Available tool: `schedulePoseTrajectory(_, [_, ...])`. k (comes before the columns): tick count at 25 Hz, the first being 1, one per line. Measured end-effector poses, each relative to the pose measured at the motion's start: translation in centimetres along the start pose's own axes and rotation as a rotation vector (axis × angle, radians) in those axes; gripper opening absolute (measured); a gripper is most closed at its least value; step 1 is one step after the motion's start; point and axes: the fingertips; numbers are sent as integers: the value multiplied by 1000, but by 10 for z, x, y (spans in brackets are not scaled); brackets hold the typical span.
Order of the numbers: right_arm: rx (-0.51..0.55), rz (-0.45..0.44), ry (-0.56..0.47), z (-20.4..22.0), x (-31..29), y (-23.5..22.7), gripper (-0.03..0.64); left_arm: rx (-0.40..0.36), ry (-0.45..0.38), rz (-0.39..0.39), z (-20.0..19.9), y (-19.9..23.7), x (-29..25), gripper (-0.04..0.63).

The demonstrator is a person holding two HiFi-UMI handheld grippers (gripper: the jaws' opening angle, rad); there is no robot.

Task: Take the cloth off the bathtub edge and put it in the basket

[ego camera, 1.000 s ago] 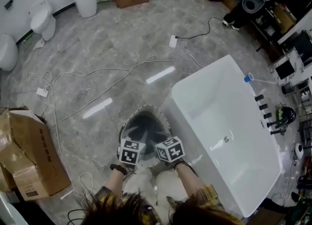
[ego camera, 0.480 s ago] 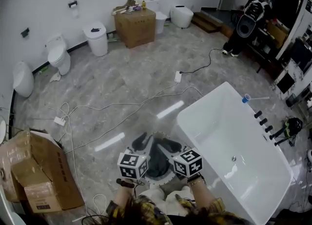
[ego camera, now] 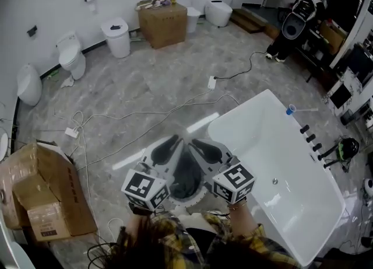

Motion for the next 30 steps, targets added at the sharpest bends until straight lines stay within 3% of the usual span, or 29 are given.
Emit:
schedulePoseTrajectory(3, [32, 7, -32, -10, 6, 4, 54, 25, -56, -25, -13, 2, 10, 54])
schedulePoseTrajectory(10, [123, 17, -48, -21, 14, 20, 17, 0, -79, -33, -25, -7, 28, 18])
schedulePoseTrajectory(30, [139, -11, -20, -12, 8, 30, 15, -37, -18, 6, -8, -13, 37, 17])
Point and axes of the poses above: the fingertips, and each gripper's own axes: x backward along the fingers, y to its left, z out of its underside, and after that the axes turned 4 degrees about y, right-handed
